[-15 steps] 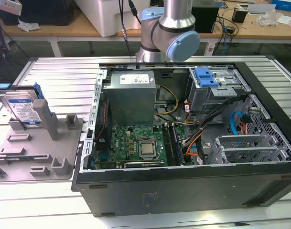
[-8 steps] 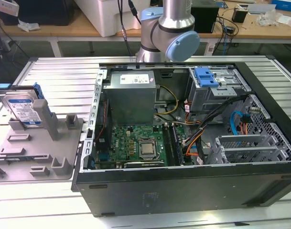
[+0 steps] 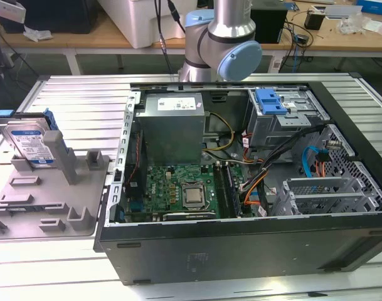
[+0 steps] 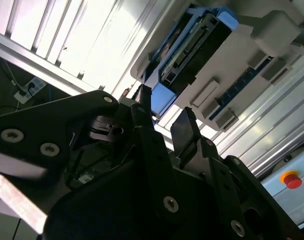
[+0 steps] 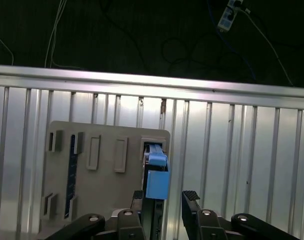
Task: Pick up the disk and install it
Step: 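Pick up the disk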
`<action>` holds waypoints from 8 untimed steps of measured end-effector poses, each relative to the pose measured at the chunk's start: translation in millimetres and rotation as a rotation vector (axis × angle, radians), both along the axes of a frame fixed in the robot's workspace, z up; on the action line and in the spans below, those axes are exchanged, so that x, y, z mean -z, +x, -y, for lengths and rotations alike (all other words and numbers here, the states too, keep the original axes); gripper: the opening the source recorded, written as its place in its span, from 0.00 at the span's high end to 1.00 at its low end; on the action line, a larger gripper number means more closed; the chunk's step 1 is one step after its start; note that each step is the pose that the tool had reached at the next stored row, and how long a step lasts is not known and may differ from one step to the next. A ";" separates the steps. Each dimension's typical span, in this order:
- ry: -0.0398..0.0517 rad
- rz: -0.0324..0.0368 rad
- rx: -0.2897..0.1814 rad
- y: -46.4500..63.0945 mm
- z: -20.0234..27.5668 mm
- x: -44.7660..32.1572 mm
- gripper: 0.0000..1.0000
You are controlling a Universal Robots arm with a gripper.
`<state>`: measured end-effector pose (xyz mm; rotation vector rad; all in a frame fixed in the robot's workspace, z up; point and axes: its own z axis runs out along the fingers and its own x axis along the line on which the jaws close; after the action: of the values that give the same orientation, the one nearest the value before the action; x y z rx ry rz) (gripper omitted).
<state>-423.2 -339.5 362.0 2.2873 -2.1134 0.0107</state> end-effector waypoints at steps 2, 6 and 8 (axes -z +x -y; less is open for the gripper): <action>0.0000 -0.0003 0.000 0.0 0.1 1.2 0.56; -0.0001 -0.0012 0.000 0.0 0.4 3.0 0.56; 0.0000 -0.0015 0.000 0.0 0.5 4.1 0.56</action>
<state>-423.2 -340.0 357.9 2.2866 -2.1127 0.0090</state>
